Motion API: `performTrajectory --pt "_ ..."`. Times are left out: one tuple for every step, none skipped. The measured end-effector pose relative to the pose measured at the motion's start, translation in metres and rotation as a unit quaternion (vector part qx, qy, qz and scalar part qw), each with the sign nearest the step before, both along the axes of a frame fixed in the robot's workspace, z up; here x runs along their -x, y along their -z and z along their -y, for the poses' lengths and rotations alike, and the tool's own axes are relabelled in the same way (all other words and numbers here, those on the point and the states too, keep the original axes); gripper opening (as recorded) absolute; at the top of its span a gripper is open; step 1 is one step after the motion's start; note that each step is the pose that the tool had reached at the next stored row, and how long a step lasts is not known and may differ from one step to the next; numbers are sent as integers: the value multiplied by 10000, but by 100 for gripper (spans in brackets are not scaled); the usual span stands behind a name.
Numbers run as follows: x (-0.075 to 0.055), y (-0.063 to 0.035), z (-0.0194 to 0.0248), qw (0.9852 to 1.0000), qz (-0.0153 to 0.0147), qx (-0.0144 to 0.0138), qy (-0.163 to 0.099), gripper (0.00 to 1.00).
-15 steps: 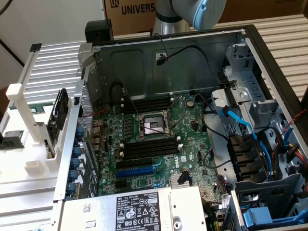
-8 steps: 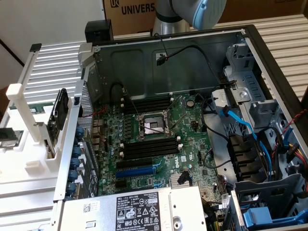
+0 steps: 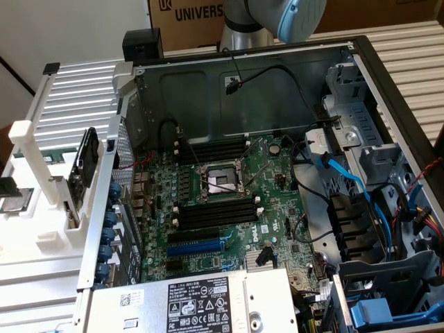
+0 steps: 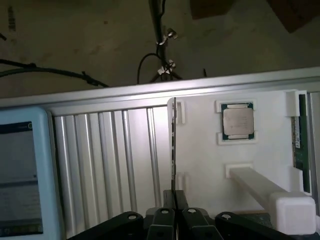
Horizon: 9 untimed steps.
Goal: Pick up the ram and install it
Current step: 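Pick up the ram and move it above insertion slot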
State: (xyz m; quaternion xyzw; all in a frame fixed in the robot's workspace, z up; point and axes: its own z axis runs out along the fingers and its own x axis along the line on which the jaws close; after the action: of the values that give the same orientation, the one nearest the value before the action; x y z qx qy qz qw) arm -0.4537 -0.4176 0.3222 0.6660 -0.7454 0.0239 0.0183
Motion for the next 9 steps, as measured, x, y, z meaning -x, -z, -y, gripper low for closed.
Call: performTrajectory --pt "-2 -8 -2 10000 17 0 21 12" --pt "-11 -29 -2 10000 30 0 22 12" --pt "-55 -78 -2 10000 46 -1 23 12" --pt "-89 -108 0 10000 45 -2 23 12" --pt "-163 -170 13 10000 44 -11 23 12" --pt "-231 -228 26 10000 45 -18 22 12" --pt "-265 -257 32 10000 44 -21 23 12" --pt "-303 -289 39 10000 44 -26 23 12" --pt "-379 -353 55 10000 45 -32 23 12"
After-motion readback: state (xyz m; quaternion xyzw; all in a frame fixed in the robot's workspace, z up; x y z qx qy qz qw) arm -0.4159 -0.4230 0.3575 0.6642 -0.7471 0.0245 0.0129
